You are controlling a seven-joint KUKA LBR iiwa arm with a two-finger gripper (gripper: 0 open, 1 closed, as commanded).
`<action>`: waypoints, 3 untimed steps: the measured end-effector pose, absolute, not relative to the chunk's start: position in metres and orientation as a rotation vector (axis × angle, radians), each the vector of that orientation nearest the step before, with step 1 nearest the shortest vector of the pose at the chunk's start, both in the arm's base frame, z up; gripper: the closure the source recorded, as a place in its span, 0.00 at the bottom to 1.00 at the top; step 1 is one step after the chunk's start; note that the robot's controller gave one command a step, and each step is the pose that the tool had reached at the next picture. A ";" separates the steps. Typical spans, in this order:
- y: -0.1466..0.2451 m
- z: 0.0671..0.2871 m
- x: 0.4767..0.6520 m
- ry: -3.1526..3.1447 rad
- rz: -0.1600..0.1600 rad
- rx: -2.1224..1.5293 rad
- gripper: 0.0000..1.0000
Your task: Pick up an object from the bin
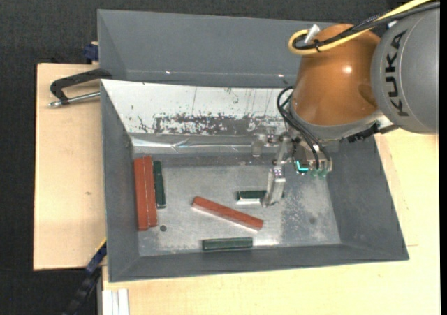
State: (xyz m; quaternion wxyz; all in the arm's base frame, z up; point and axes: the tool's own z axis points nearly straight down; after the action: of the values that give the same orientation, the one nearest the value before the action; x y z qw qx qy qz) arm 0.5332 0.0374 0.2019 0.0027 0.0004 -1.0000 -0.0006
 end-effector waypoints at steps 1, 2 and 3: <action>0.037 0.206 0.535 -3.144 -0.003 0.000 0.00; 0.034 0.163 0.531 -3.151 -0.002 0.044 0.00; 0.025 0.108 0.517 -3.131 -0.001 0.296 0.00</action>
Offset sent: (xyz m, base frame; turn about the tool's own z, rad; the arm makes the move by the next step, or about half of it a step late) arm -0.0170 -0.0111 -0.1319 -0.0787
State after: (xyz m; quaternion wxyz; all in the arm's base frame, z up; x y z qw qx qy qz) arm 0.5175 0.0245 0.1079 -0.0019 0.0941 -0.9956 -0.0005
